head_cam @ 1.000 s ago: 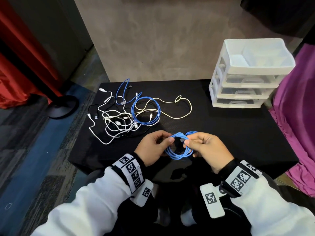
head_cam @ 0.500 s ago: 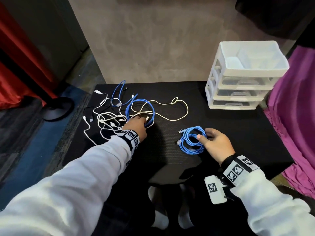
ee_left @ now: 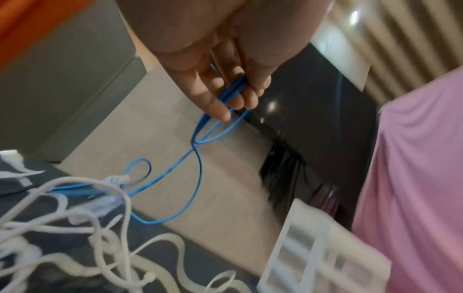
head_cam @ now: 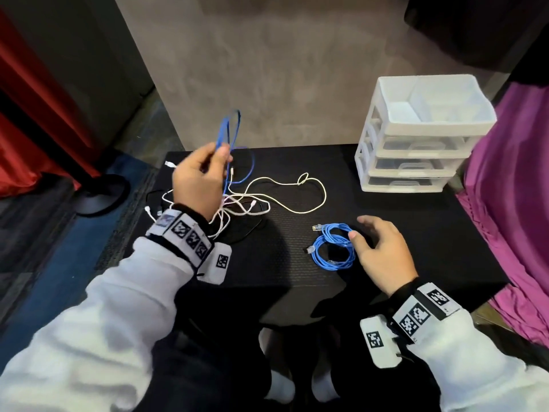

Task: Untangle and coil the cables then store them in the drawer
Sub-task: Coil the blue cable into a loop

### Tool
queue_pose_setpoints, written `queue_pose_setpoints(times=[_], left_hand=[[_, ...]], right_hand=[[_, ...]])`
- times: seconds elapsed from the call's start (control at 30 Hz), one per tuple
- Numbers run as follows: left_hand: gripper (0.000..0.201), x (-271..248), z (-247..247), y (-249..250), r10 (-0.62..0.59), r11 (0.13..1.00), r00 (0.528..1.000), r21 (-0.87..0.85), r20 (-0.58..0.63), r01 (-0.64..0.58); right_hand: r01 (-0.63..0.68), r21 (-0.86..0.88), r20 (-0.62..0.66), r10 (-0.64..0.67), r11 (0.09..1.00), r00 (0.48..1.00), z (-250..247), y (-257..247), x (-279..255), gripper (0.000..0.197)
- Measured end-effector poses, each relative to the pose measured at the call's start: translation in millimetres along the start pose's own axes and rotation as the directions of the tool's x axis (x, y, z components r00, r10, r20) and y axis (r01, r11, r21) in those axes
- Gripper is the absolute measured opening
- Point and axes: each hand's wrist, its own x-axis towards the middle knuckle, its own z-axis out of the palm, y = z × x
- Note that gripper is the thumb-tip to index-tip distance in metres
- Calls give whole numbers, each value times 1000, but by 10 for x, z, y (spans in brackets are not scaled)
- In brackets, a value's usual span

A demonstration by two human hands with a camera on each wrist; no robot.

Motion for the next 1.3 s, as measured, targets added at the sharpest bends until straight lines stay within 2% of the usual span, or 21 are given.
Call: queue_pose_setpoints(times=[0.07, 0.17, 0.3, 0.43, 0.5, 0.57, 0.7, 0.77, 0.83, 0.87, 0.9, 0.97, 1.03, 1.13, 1.3], left_hand=[[12, -30, -131, 338, 15, 977, 1000, -214, -5, -16], [13, -162, -271, 695, 35, 941, 999, -337, 12, -29], [17, -387, -353, 880, 99, 932, 994, -353, 46, -76], [19, -555, -310, 837, 111, 932, 984, -357, 137, -56], [19, -609, -257, 773, 77, 932, 984, -362, 161, -14], [19, -643, -202, 702, 34, 938, 982, -345, 187, 33], [19, -667, -141, 574, -39, 938, 983, -332, 177, 97], [20, -674, -122, 547, -70, 931, 986, -344, 153, 119], [20, -679, -112, 527, -86, 930, 988, -345, 130, 127], [19, -681, -109, 509, -92, 932, 988, -338, 124, 129], [19, -688, -110, 486, -99, 934, 987, -330, 123, 134], [18, -703, -106, 452, -109, 935, 985, -322, 133, 147], [19, -708, -121, 424, -117, 935, 983, -319, 139, 156], [19, -706, -175, 367, -145, 935, 981, -307, 130, 179], [19, -685, -238, 342, -193, 915, 973, -335, 124, 225]], right_hand=[[35, 27, -8, -34, 999, 999, -9, -126, -10, 31], [96, 106, -18, -95, 990, 995, -3, -329, -35, 28], [139, 189, 5, -142, 972, 990, 36, -558, -52, 36], [94, 445, 88, -148, 890, 985, 69, -723, -53, 61], [75, 464, 144, -158, 883, 977, 107, -728, -46, 54], [50, 421, 195, -144, 906, 970, 168, -669, -16, 44], [-49, 267, 269, -25, 962, 963, 337, -510, 44, 21], [-41, 263, 309, -44, 964, 950, 425, -486, -56, 18], [158, 137, 341, -196, 978, 919, 556, -393, -214, 31], [302, 3, 413, -277, 953, 868, 641, -332, -307, 45], [439, -146, 489, -321, 887, 811, 741, -236, -390, 59], [570, -338, 574, -316, 749, 755, 900, -92, -514, 79], [606, -411, 575, -322, 681, 752, 971, -32, -528, 83], [615, -449, 562, -331, 648, 758, 972, -14, -507, 79], [566, -443, 536, -301, 695, 789, 976, -67, -536, 62]])
